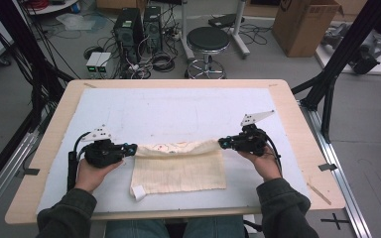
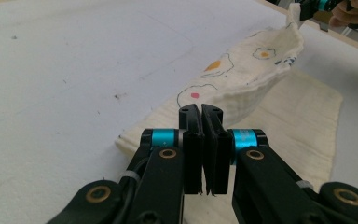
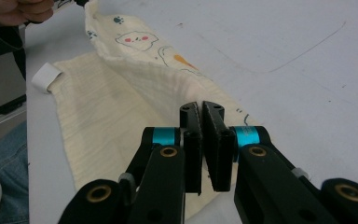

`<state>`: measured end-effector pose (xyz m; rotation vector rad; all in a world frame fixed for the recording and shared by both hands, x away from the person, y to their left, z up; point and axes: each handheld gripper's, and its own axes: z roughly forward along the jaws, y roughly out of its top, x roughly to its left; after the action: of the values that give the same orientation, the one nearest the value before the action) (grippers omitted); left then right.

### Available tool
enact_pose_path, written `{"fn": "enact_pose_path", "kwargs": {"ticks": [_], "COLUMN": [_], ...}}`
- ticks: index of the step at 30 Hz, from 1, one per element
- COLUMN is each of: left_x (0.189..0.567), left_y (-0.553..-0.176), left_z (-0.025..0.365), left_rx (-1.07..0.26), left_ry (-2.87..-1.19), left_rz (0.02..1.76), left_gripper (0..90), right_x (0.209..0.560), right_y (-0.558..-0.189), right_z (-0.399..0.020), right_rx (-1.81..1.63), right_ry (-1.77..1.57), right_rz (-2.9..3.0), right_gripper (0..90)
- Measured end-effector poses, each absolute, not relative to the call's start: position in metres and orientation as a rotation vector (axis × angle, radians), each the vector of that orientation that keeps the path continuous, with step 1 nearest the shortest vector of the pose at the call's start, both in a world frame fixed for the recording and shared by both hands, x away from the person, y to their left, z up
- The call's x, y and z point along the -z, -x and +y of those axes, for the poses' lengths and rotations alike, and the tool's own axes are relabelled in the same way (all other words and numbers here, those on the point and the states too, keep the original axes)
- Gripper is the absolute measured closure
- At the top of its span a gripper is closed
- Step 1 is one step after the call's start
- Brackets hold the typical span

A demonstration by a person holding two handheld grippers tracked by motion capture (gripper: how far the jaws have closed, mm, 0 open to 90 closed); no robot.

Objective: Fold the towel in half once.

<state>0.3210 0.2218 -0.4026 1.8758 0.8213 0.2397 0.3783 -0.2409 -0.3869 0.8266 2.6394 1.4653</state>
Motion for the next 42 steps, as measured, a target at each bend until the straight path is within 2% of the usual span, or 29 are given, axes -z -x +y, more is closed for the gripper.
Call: {"fn": "enact_pose_path", "kwargs": {"ticks": [42], "left_x": [0.405], "left_y": [-0.289], "left_z": [0.225], "left_rx": [-0.239], "left_ry": [-1.883], "left_rz": [0.79], "left_gripper": [85.8], "right_x": [0.395], "right_y": [-0.354], "right_z": [-0.243], "right_rx": [-1.511], "right_ry": [-0.806], "right_rz": [2.633], "right_gripper": [86.3]}}
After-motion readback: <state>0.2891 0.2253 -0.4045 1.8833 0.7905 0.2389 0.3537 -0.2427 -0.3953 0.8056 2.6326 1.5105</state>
